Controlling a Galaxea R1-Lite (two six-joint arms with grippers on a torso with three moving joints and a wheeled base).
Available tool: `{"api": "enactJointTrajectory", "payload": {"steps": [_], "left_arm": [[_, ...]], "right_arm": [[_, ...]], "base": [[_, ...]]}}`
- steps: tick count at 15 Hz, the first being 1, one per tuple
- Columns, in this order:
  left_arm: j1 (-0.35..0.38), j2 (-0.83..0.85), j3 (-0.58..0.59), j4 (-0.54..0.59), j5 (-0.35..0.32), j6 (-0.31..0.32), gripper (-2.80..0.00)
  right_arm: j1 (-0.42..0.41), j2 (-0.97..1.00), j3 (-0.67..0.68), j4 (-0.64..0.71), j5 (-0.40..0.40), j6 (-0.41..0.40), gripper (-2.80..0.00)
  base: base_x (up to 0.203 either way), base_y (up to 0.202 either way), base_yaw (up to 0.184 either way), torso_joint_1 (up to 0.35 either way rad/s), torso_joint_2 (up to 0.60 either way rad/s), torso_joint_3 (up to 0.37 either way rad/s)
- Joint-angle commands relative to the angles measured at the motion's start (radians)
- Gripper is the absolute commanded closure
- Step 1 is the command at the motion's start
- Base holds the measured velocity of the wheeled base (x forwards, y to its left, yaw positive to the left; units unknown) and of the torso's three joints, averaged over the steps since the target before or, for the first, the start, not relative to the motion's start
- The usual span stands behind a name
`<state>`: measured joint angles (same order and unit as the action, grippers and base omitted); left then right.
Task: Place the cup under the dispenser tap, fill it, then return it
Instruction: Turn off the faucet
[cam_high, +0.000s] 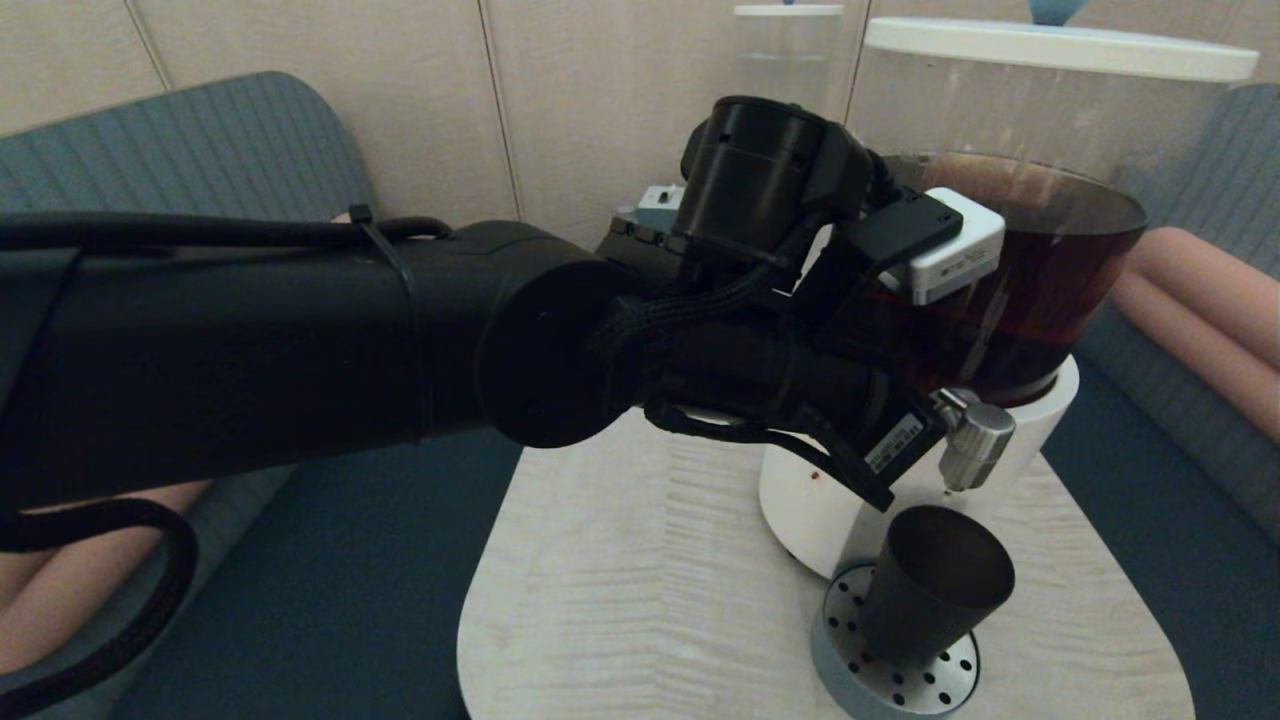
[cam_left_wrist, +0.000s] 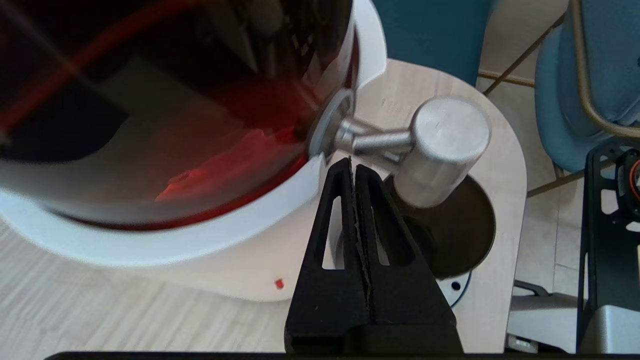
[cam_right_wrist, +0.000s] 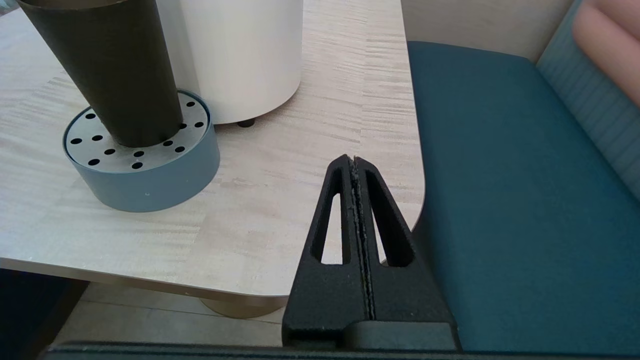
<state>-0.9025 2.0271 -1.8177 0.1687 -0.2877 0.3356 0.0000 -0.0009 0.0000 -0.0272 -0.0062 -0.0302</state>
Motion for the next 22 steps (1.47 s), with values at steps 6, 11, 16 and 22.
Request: {"api": "enactJointTrajectory", "payload": {"steps": [6, 11, 16, 22], "left_arm": [[-0.009, 0.025, -0.027, -0.017, -0.001, 0.0, 0.0], [-0.021, 0.044, -0.043, -0.095, -0.001, -0.003, 0.0], [-0.024, 0.064, -0.045, -0.155, -0.002, -0.003, 0.0], [-0.03, 0.071, -0.045, -0.173, -0.002, -0.003, 0.0]], "right_arm": [[0.0, -0.001, 0.009, 0.0, 0.0, 0.0, 0.0], [0.0, -0.001, 0.009, 0.0, 0.0, 0.0, 0.0], [0.0, -0.001, 0.009, 0.0, 0.0, 0.0, 0.0], [0.0, -0.001, 0.009, 0.0, 0.0, 0.0, 0.0]], "base": [[0.0, 0.0, 0.0, 0.0, 0.0, 0.0], [0.0, 0.0, 0.0, 0.0, 0.0, 0.0], [0.0, 0.0, 0.0, 0.0, 0.0, 0.0], [0.0, 0.0, 0.0, 0.0, 0.0, 0.0]]}}
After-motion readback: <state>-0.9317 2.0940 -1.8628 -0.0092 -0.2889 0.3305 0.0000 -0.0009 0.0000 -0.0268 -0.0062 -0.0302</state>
